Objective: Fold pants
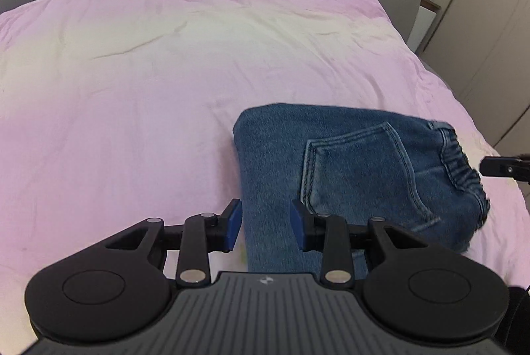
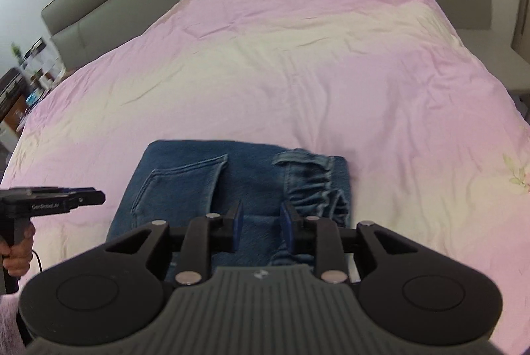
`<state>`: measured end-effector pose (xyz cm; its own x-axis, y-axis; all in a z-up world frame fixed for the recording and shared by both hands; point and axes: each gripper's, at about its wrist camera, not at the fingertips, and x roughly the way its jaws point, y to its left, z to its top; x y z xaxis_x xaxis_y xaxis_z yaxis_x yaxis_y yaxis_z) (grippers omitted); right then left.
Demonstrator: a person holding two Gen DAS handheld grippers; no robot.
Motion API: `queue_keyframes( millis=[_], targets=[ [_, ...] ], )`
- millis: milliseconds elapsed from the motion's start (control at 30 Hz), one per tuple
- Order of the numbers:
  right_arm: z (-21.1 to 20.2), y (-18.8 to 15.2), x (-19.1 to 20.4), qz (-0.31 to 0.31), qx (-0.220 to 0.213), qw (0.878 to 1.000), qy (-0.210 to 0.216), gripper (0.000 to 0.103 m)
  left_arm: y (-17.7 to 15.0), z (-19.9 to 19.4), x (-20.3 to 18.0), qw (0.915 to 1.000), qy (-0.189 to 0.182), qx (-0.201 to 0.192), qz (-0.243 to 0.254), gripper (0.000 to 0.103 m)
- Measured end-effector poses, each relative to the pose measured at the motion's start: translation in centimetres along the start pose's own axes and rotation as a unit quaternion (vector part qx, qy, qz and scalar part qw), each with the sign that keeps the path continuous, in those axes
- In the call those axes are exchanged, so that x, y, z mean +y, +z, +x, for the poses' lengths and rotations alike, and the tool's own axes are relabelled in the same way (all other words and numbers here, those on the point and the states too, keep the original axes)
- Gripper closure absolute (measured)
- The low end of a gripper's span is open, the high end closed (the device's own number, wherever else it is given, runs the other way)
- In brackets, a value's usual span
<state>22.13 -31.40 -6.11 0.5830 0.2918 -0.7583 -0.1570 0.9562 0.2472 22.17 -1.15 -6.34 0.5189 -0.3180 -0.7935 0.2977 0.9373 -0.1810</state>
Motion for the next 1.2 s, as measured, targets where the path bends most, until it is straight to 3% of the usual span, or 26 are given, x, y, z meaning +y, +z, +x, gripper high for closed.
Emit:
queue_keyframes(
  millis=[167, 233, 300, 400, 467, 567, 600, 700, 967, 1167, 1200],
  targets=[
    [1.0, -3.8, 0.8, -0.018, 0.013, 0.999, -0.028, 0.086, -4.0, -3.1, -1.2, 0.9986, -0.003, 0.022, 0.047, 0.052],
    [1.4, -5.0, -0.2, -0.011, 0.01, 0.999, -0.036, 0.103, -5.7, -3.7, -1.9, 0.9969, -0.005, 0.041, 0.067, 0.043],
    [2.2, -5.5, -1.7, 0.011, 0.012, 0.999, -0.033, 0.103, -7.5, -3.6, -2.8, 0.9943, -0.005, 0.06, 0.087, 0.038],
    [3.9, -6.1, -3.7, 0.053, 0.026, 0.998, -0.018, 0.103, -10.3, -2.6, -4.3, 0.9912, 0.015, 0.074, 0.109, 0.033],
    [4.5, -6.5, -4.4, 0.076, 0.019, 0.997, -0.013, 0.103, -11.6, -1.3, -4.8, 0.9901, 0.058, 0.07, 0.107, 0.033],
    [4.6, -6.6, -3.6, 0.056, 0.01, 0.998, -0.026, 0.103, -12.1, -0.2, -4.0, 0.9945, 0.059, 0.064, 0.057, 0.048],
    [4.6, -6.7, -3.4, 0.049, 0.008, 0.998, -0.029, 0.103, -12.0, -0.3, -3.4, 0.9964, 0.042, 0.067, 0.031, 0.063],
    [4.8, -6.5, -3.7, 0.052, 0.008, 0.998, -0.026, 0.103, -11.7, -1.6, -3.2, 0.9945, 0.063, 0.065, 0.053, 0.074],
    [4.8, -7.1, -3.9, 0.044, 0.013, 0.999, -0.02, 0.103, -12.8, 1.5, -0.6, 0.9914, 0.054, 0.119, 0.002, 0.075],
    [4.3, -7.1, -3.6, 0.034, 0.02, 0.999, -0.022, 0.103, -12.3, 0.4, -0.5, 0.9882, 0.053, 0.144, -0.003, 0.075],
    [4.2, -7.0, -3.6, 0.033, 0.02, 0.999, -0.024, 0.103, -12.5, 0.2, -0.6, 0.9863, 0.063, 0.152, 0.001, 0.083]
  ],
)
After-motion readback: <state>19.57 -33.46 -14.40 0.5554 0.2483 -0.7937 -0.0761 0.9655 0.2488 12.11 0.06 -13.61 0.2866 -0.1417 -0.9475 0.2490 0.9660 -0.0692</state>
